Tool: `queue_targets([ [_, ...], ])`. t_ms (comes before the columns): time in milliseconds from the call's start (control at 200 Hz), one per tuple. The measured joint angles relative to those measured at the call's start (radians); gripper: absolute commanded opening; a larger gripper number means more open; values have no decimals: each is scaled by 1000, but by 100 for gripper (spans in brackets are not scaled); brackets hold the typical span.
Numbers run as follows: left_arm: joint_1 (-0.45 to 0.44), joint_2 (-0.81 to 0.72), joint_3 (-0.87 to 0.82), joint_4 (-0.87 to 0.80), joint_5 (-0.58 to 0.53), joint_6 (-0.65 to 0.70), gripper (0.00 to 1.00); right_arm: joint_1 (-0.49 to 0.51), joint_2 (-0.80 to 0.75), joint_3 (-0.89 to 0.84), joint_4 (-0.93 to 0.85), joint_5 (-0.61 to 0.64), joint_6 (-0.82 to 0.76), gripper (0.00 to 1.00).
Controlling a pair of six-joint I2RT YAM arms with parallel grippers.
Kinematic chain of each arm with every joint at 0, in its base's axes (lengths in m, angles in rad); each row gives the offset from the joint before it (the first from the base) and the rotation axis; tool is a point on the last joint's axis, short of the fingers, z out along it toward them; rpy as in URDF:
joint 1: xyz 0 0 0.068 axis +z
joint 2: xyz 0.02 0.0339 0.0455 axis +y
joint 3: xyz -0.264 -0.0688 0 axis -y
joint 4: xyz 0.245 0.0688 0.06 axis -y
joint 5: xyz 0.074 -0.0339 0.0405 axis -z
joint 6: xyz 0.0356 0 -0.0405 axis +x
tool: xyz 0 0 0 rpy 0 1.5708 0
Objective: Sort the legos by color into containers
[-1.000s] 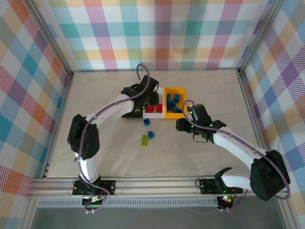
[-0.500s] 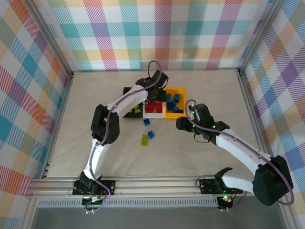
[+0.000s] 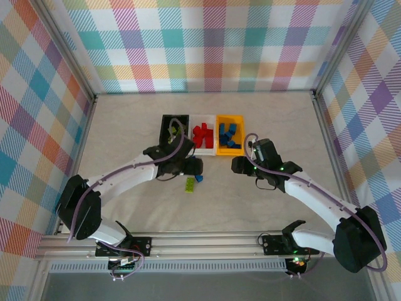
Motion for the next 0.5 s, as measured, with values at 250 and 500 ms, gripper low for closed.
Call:
queue_targets([
  [250,-20,45,-153,54,51,-17,82,0,18,-7,19,-9,21,69],
  [500,-30,157,-136,99,11,-12,68,0,19,-7,23,-9,23,69],
])
